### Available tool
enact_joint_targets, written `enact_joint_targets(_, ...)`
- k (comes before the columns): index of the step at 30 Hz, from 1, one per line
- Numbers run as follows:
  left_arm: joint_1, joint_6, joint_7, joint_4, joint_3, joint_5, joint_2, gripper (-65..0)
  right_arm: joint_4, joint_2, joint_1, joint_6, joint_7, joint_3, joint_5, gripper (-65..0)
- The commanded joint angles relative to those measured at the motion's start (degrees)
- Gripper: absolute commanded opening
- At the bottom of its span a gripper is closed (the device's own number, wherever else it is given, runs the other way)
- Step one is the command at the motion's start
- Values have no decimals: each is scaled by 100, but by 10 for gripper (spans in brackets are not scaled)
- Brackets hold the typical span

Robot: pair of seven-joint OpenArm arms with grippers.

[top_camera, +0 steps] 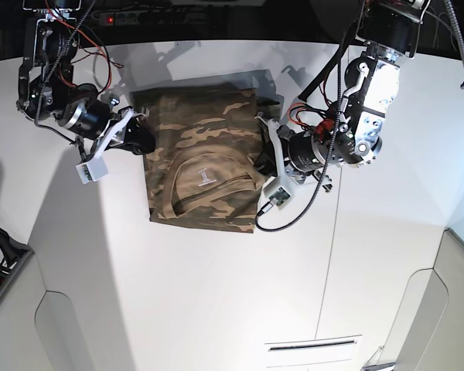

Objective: Fold the T-shirt properly

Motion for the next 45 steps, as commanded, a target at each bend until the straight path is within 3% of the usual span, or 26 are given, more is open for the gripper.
enact_joint_targets(1,-52,2,9,76,-22,-63,-15,-528,70,-4,35,39,85,20,87,-650)
enact_joint_targets(7,-26,0,129,184,-24,-267,-15,-528,72,57,118,37,111,28,-42,-650)
enact_joint_targets(13,48,72,365,734,-28,-422,-20,-528,72,435,153,35,232,122,-109,-650)
enact_joint_targets(18,299,63,411,1088,-428,-426,-17,-528,68,494,402,11,376,258,-363,-650)
enact_joint_targets(28,955,-313,573,1182,-1899,-1141,-15,-528,-640,485,866,15,490,157,-549,-650)
enact_joint_targets(34,1370,-592,623,1182,-2507,-1412,-15,-528,-1285,455,1019,20,542,-417,-299,-650)
enact_joint_targets(38,1504,-656,686,1182,-2809,-1596,-15,-528,-1283,323,1025,20,568,-876,-321,-650)
enact_joint_targets(45,1523,-730,1047,1182,-2944,-1862,-15,-528,-1283,-20,1036,20,566,-927,-557,-650)
